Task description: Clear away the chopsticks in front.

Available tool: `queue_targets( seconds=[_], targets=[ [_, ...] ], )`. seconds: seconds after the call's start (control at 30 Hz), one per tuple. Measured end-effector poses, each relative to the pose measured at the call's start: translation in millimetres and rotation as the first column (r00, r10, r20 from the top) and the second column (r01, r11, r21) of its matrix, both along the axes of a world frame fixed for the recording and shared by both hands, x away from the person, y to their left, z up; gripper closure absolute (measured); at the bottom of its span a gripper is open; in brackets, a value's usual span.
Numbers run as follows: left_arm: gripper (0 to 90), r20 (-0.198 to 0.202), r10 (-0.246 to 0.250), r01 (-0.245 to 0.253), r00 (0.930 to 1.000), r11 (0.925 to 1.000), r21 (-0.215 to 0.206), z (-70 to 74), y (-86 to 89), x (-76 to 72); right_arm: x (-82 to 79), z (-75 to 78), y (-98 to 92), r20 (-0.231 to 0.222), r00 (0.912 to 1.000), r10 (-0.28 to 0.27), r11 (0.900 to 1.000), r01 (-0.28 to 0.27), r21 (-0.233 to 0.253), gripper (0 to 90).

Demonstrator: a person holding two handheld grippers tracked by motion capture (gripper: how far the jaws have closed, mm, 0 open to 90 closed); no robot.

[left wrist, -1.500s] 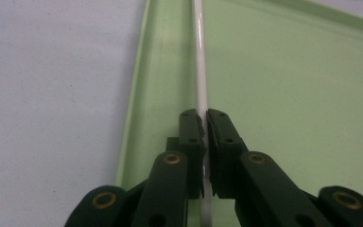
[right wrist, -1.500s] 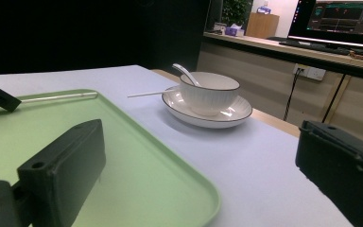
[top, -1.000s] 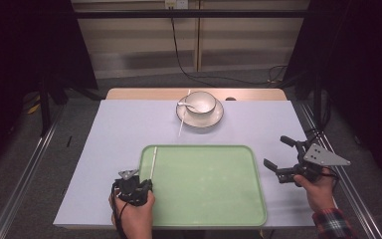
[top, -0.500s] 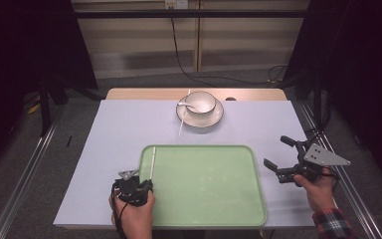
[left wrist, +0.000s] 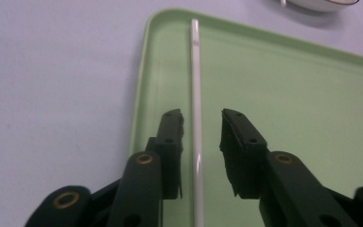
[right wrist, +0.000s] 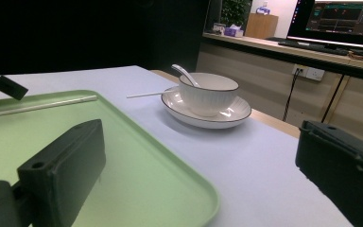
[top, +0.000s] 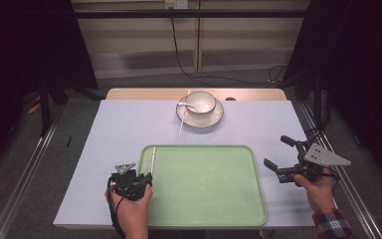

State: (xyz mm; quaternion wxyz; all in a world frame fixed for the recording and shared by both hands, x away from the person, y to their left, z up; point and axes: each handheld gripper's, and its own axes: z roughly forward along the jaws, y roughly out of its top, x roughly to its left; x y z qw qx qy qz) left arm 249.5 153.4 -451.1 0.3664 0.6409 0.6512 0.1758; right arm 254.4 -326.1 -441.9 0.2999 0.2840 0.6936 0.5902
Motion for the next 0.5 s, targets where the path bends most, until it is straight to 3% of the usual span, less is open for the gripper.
queue_targets(
  seconds=[0.23, 0.5],
  targets=[
    [58.0, 0.050, -0.029, 0.030, 0.9983, 0.9995, -0.011, 12.0, 3.4, 16.8, 0.1, 0.0, -0.5, -0.001, 1.0000, 0.003, 1.000, -0.003, -0.008, 1.6],
    [44.5, 0.108, -0.062, 0.063, 0.9922, 0.9979, -0.014, 13.6, 2.7, 37.7, 0.5, -0.2, -0.6, 0.000, 1.0000, 0.004, 1.000, -0.004, -0.012, 1.6]
  ],
)
